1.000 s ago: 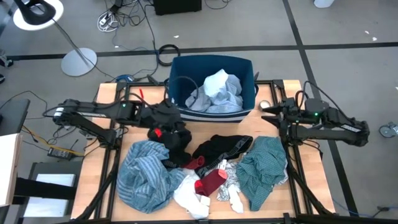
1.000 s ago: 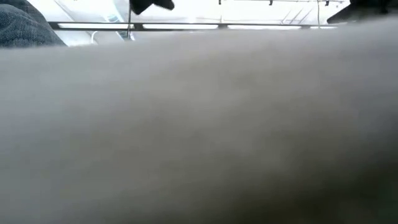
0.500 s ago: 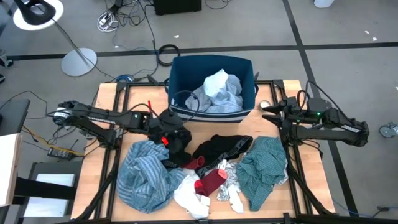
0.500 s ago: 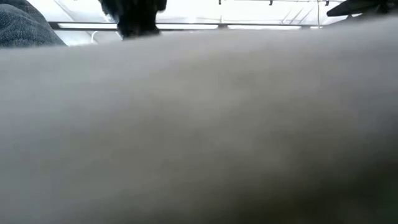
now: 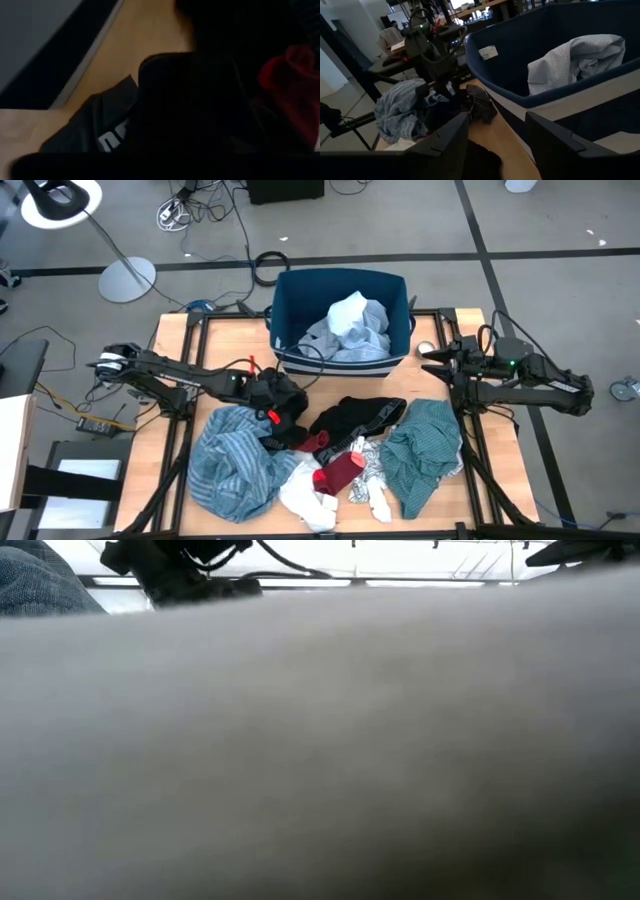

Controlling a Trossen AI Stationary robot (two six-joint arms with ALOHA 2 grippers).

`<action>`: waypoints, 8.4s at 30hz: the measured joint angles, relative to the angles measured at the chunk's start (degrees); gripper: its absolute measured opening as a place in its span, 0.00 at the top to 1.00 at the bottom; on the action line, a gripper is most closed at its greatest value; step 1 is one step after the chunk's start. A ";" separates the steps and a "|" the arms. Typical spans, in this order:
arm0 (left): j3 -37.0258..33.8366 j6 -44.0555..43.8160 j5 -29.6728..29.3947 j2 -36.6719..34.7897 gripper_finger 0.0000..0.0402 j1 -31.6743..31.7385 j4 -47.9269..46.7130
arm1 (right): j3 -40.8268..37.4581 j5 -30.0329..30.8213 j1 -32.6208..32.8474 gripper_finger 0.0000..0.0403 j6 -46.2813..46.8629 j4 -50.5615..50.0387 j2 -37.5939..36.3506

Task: Sort clothes
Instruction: Put the left black boxer into the blue laundry bin, then put the gray boxer into the blue laundry bin, then put the green shirt into the blue laundry bin

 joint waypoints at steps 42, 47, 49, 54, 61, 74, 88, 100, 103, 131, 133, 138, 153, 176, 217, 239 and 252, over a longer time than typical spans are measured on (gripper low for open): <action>55.11 32.57 -5.96 1.51 0.99 24.72 -0.61 | 0.02 0.00 0.00 0.52 -1.77 0.02 0.00; 52.85 31.07 -5.67 4.17 0.99 25.67 -2.96 | 0.04 0.02 0.00 0.52 -1.79 0.00 0.02; 52.30 29.31 -4.29 5.52 0.99 25.85 -4.01 | 0.04 0.02 0.00 0.52 -1.66 -0.01 0.02; 51.39 28.27 -1.35 10.28 0.99 25.79 -8.92 | 0.04 0.02 0.00 0.52 -1.64 0.00 0.02; 51.39 21.05 0.71 18.13 0.95 25.80 -17.04 | 0.04 0.02 0.00 0.52 -1.64 -0.11 0.04; 54.15 22.98 -3.33 23.08 0.63 25.87 -23.21 | 0.04 0.02 0.00 0.52 -1.62 -0.61 0.04; 73.06 20.58 -0.86 22.75 0.62 23.69 -48.45 | 0.04 0.33 -0.02 0.52 -1.26 -1.50 0.04; 74.36 12.35 -11.78 19.23 0.62 3.93 -61.55 | 0.04 0.33 -0.02 0.52 -1.23 -2.54 0.04; 74.23 5.89 -15.99 17.22 0.62 -0.64 -65.19 | 0.02 0.33 -0.02 0.52 -1.25 -2.51 0.04; -6.72 -10.78 -4.79 -19.92 0.67 4.50 -20.03 | 0.02 0.42 -0.02 0.52 -0.26 -1.71 0.02; -9.98 -8.36 -2.52 -19.79 0.67 7.05 -15.30 | 0.02 0.44 -0.02 0.52 -0.26 -1.71 0.02; -14.98 -4.83 -0.54 -19.23 0.67 12.26 -10.39 | 0.02 0.52 -0.02 0.52 -0.24 -1.73 0.04; -16.44 -6.20 21.73 -17.67 0.99 14.22 8.78 | 0.00 0.76 -0.02 0.52 -0.24 -1.93 0.07; 56.82 24.30 20.74 3.98 1.00 20.12 -10.28 | 0.00 0.74 -0.02 0.52 -0.17 -1.76 0.07; 60.74 22.47 21.94 21.53 0.72 34.31 -23.79 | -1.94 2.99 -0.04 0.52 -1.85 -0.40 0.07; 55.69 21.42 19.11 6.93 0.71 16.40 -37.41 | 0.17 -1.88 0.00 0.52 -3.29 -3.40 0.06; 13.10 11.87 12.97 -19.64 0.71 6.37 -9.53 | 0.58 -12.02 0.04 0.52 7.37 -13.27 3.26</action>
